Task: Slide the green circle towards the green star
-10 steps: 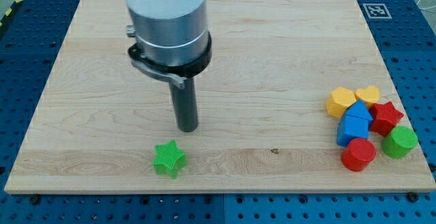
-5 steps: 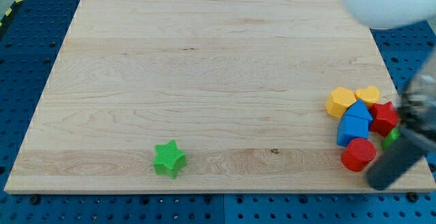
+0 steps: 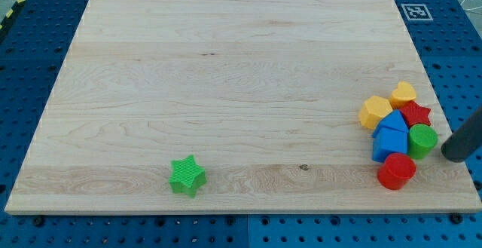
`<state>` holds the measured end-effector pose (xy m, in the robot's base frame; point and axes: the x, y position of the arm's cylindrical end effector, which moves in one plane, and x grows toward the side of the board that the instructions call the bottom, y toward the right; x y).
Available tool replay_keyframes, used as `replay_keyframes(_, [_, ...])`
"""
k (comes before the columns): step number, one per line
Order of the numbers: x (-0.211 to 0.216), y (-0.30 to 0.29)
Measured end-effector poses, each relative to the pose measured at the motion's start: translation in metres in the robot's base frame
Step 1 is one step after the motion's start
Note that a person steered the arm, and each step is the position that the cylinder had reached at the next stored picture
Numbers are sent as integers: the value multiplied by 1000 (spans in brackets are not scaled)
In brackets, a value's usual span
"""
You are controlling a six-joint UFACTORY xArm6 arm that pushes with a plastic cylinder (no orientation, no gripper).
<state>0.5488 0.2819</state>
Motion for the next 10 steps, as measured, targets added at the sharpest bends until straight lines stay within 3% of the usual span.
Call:
replay_keyframes(6, [-20,-200])
replay_keyframes(8, [-63,-218])
replay_keyframes(10, [-54,-277])
